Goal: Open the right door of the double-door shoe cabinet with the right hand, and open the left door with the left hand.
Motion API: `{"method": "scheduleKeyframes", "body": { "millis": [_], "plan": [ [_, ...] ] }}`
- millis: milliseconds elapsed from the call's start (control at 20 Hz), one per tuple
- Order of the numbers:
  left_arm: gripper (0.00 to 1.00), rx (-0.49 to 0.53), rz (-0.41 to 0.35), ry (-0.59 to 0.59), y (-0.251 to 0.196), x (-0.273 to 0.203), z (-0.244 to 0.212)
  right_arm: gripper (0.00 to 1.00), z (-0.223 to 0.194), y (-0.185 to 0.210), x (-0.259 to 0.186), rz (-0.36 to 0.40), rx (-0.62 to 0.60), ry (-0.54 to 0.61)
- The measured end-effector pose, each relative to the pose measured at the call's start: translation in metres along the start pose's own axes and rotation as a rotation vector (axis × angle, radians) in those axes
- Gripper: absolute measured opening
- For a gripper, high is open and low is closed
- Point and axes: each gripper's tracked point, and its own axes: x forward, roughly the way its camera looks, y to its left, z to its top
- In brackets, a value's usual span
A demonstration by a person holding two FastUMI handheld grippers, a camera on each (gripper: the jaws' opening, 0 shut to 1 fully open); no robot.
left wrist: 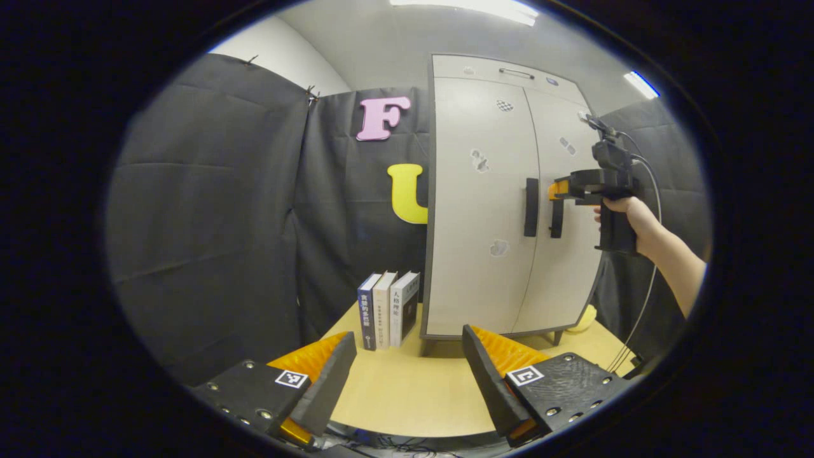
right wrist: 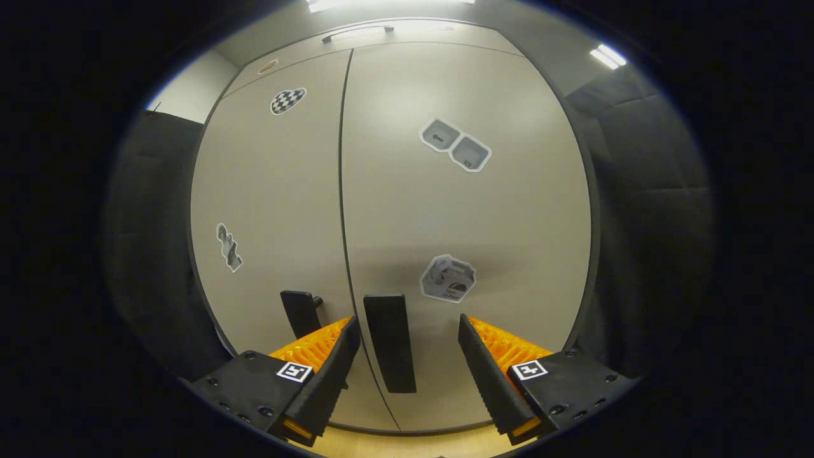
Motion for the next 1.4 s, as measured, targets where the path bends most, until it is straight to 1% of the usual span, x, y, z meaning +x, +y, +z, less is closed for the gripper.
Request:
{"method": "scheduleKeyframes", "body": {
  "millis": [150,200,300,350,450,500,550,600,650,700,750,800,850,900,950,1000,1050,1200,1250,1300,1400],
  "plan": [
    [0.97,0.002,0.015,0.002,0.006,0.001,-0.003,0.96,-0.011,0.003,0.012,0.003,0.032,0.041],
    [0.97,-0.002,0.019,0.003,0.008,0.001,-0.004,0.88,-0.012,0.004,0.015,0.007,0.035,0.049],
    [0.98,-0.017,0.024,0.011,0.012,0.000,-0.007,0.77,-0.015,0.006,0.019,0.009,0.035,0.059],
    [0.98,-0.024,0.026,0.015,0.013,0.001,-0.009,0.63,-0.017,0.009,0.019,0.015,0.035,0.065],
    [0.97,-0.031,0.026,0.014,0.014,0.001,-0.008,0.47,-0.015,0.013,0.019,0.037,0.036,0.064],
    [0.96,-0.034,0.026,0.010,0.015,0.000,-0.007,0.43,-0.015,0.012,0.025,0.035,0.036,0.053],
    [0.96,-0.037,0.025,0.002,0.015,-0.001,-0.005,0.36,-0.017,0.013,0.019,0.038,0.018,0.046],
    [0.96,-0.041,0.023,-0.007,0.015,-0.003,-0.002,0.36,-0.017,0.012,0.019,0.037,0.003,0.039],
    [0.97,-0.044,0.021,-0.012,0.014,-0.003,-0.001,0.28,-0.016,0.013,0.020,0.040,-0.004,0.026],
    [0.98,-0.047,0.020,-0.014,0.013,-0.004,0.000,0.28,-0.016,0.013,0.019,0.054,-0.013,0.022],
    [0.98,-0.048,0.019,-0.016,0.013,-0.006,-0.001,0.18,-0.015,0.014,0.019,0.073,-0.014,0.007],
    [0.98,-0.048,0.018,-0.017,0.013,-0.006,-0.001,0.19,-0.017,0.013,0.019,0.093,-0.010,0.017],
    [0.97,-0.048,0.016,-0.015,0.012,-0.007,-0.001,0.12,-0.018,0.013,0.016,0.104,-0.005,0.011],
    [0.98,-0.046,0.013,-0.013,0.011,-0.007,-0.002,0.05,-0.017,0.015,0.021,0.114,-0.014,0.003],
    [0.98,-0.043,0.011,-0.011,0.010,-0.008,-0.003,0.05,-0.018,0.014,0.016,0.122,-0.028,0.012],
    [0.98,-0.041,0.010,-0.008,0.009,-0.009,-0.002,0.02,-0.017,0.015,0.014,0.127,-0.030,0.013],
    [0.98,-0.039,0.008,-0.008,0.008,-0.011,-0.002,0.05,-0.019,0.014,0.012,0.134,-0.032,0.021],
    [0.98,-0.036,0.000,-0.012,0.006,-0.012,-0.001,0.06,-0.020,0.016,0.002,0.143,-0.040,0.025],
    [0.98,-0.033,-0.002,-0.013,0.005,-0.014,-0.002,0.08,-0.021,0.016,-0.002,0.148,-0.042,0.024],
    [0.98,-0.031,-0.005,-0.015,0.004,-0.015,-0.001,0.05,-0.022,0.017,-0.006,0.155,-0.042,0.025],
    [0.98,-0.029,-0.011,-0.011,0.000,-0.019,-0.002,0.05,-0.022,0.013,-0.017,0.172,-0.044,0.026]
  ]
}}
